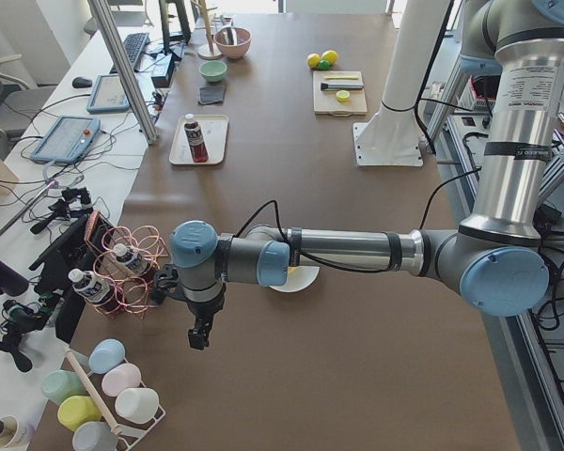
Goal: Place donut on tray
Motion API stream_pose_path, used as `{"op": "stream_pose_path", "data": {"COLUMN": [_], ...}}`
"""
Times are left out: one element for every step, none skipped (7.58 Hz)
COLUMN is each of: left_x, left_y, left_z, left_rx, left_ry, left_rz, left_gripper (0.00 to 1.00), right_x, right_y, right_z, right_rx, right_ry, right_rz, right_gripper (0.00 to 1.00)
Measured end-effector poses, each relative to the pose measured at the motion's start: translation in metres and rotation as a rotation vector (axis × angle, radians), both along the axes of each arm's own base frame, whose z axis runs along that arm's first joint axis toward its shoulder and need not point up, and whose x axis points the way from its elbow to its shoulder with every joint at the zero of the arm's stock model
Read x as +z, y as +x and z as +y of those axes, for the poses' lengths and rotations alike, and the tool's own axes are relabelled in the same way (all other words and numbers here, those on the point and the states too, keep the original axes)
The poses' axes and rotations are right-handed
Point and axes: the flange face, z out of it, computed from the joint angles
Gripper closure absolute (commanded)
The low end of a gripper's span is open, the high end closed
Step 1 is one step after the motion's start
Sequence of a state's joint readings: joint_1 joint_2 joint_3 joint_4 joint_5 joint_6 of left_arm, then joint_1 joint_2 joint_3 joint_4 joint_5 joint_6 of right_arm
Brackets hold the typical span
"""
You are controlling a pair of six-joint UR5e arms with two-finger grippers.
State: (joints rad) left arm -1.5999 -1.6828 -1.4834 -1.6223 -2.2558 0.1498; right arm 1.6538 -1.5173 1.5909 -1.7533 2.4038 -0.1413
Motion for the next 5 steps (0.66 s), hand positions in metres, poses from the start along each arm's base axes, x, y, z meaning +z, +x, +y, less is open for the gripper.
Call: {"op": "stream_pose_path", "data": {"left_x": [0.0008,0.0025,0.0034,0.0048,0.0061], "left_y": [0.0003,0.0012,0.003,0.0046,0.0053], "left_z": [0.0017,0.0043,0.0062,0.008,0.0097], "left_rx": [0.0,0.001,0.001,0.0,-0.002], "left_ry": [-0.001,-0.005,-0.01,-0.017,-0.022], "left_rz": [0.004,0.015,0.038,0.059,0.068], "left_gripper": [0.02,0.02,0.02,0.02,0.02], "right_x": [0.0025,0.0038,0.0046,0.0064,0.0071], "right_y": [0.0005,0.0005,0.0007,0.0009,0.0007], "right_z": [0.0032,0.0058,0.0076,0.0103,0.0123], "right_rx": [-0.001,-0.003,-0.003,-0.006,-0.008], "right_ry": [-0.001,-0.001,-0.001,0.0,0.0], "right_rz": [-0.001,-0.002,-0.001,-0.001,-0.001], "right_gripper": [0.0,0.0,0.0,0.0,0.0]}}
